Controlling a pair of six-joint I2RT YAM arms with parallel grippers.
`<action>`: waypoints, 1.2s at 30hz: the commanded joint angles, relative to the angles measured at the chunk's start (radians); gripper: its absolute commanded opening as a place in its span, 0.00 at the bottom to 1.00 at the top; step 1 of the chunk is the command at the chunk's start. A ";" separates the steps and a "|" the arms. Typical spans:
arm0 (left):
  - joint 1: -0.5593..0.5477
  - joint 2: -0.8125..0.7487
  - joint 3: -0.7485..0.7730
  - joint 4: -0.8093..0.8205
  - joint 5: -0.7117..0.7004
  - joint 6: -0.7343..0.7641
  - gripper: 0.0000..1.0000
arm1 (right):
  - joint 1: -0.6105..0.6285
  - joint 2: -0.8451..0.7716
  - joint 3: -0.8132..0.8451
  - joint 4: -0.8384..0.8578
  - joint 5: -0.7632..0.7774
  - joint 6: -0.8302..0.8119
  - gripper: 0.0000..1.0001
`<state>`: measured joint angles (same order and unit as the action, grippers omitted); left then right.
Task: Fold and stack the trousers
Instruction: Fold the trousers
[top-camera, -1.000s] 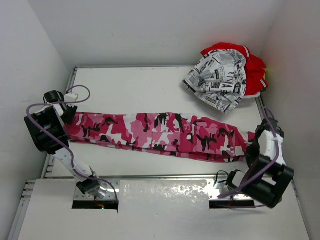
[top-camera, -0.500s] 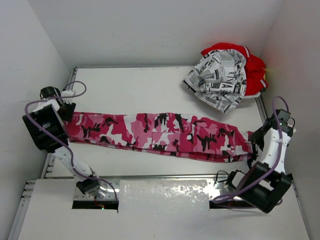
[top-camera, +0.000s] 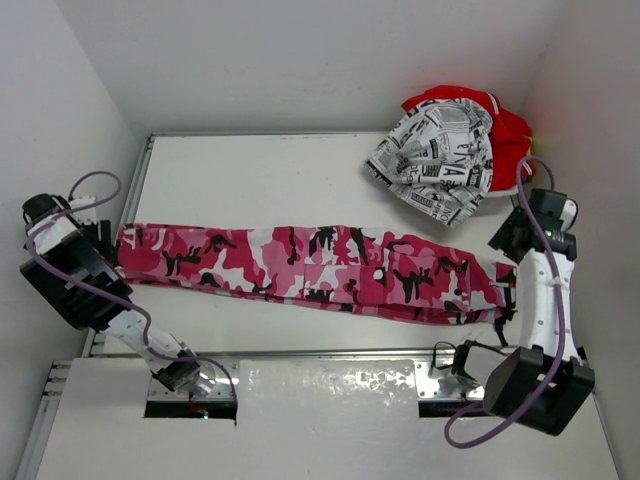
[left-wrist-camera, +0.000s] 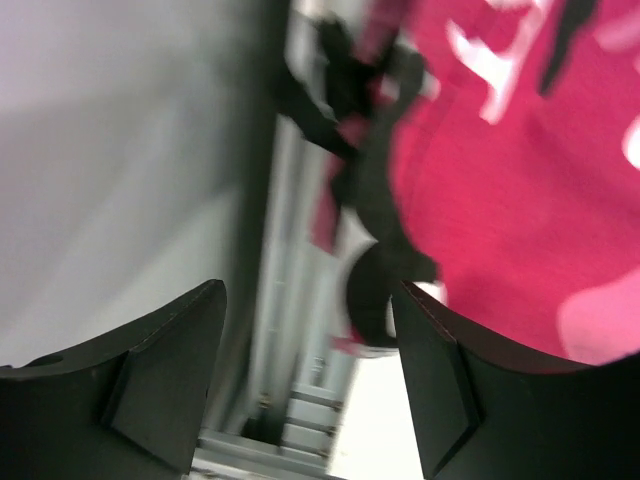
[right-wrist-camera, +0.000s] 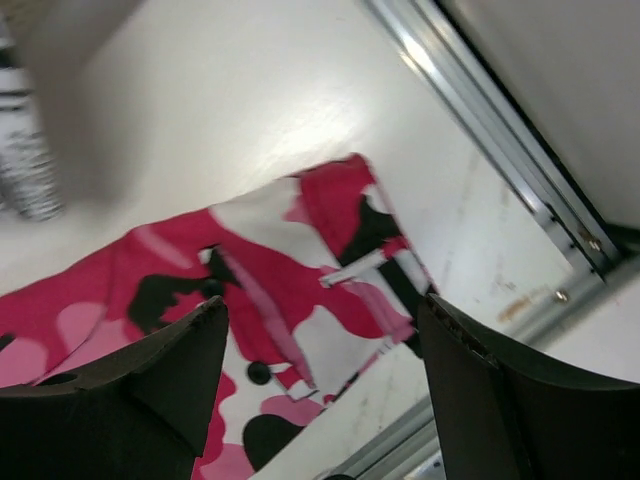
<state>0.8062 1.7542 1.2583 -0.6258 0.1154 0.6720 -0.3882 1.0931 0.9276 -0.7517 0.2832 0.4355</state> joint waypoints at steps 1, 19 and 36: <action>-0.010 0.008 -0.030 -0.003 0.035 -0.024 0.66 | 0.057 -0.001 0.017 0.086 -0.049 -0.051 0.73; 0.022 0.300 -0.022 -0.034 0.216 -0.083 0.49 | 0.091 -0.025 -0.078 0.112 -0.122 -0.058 0.72; 0.057 0.005 0.209 -0.299 0.472 0.083 0.00 | 0.144 -0.006 -0.122 0.178 -0.144 -0.086 0.70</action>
<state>0.8585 1.9125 1.3540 -0.8425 0.4686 0.7113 -0.2817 1.0874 0.8188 -0.6243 0.1555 0.3786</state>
